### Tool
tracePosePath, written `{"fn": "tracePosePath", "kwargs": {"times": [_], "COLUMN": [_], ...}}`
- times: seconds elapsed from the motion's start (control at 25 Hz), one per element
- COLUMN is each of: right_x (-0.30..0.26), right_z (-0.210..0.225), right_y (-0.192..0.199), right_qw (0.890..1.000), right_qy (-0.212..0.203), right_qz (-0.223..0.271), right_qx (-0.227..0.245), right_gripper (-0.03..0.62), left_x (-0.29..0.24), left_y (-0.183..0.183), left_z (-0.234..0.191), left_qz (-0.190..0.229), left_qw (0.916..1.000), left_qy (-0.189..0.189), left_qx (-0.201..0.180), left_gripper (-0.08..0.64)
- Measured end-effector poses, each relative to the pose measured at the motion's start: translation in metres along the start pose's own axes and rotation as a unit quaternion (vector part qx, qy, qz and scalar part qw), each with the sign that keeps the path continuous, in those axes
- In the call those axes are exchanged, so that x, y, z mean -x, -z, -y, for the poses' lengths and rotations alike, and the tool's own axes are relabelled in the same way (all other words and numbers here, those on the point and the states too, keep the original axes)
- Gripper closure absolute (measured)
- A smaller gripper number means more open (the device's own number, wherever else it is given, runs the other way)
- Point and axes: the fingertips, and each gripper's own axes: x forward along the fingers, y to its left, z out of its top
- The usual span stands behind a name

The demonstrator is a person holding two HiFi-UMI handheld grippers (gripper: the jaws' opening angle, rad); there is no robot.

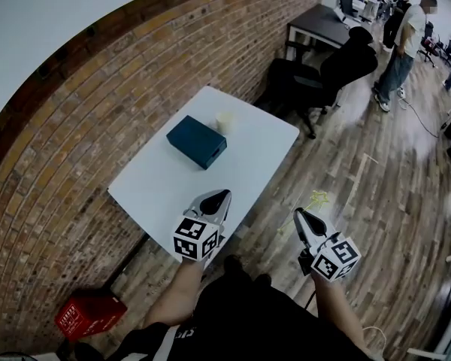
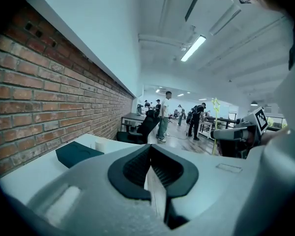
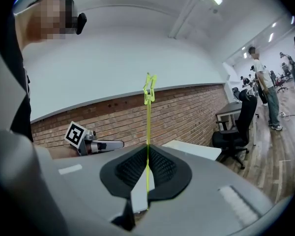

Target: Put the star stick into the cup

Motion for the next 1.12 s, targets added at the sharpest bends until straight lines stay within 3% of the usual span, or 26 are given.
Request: {"fn": "tracePosePath", "kwargs": {"times": [0.64,1.12], "right_x": [-0.192,-0.313], "right_z": [0.019,0.081], "right_y": [-0.044,-0.066], "right_qw": [0.997,0.989], "right_qy": [-0.068,-0.137], "right_qz": [-0.027,-0.047], "right_qx": [0.023,0.023], "right_gripper": [0.581,0.581], "left_x": [-0.055,-0.108], "left_y": [-0.036,-0.047], "left_z": [-0.119,-0.182], "left_qz": [0.022,0.010], "left_qw": [0.9993,0.9946], "left_qy": [-0.023,-0.087], "left_qx": [0.018,0.056], "left_gripper": [0.552,0.552]}}
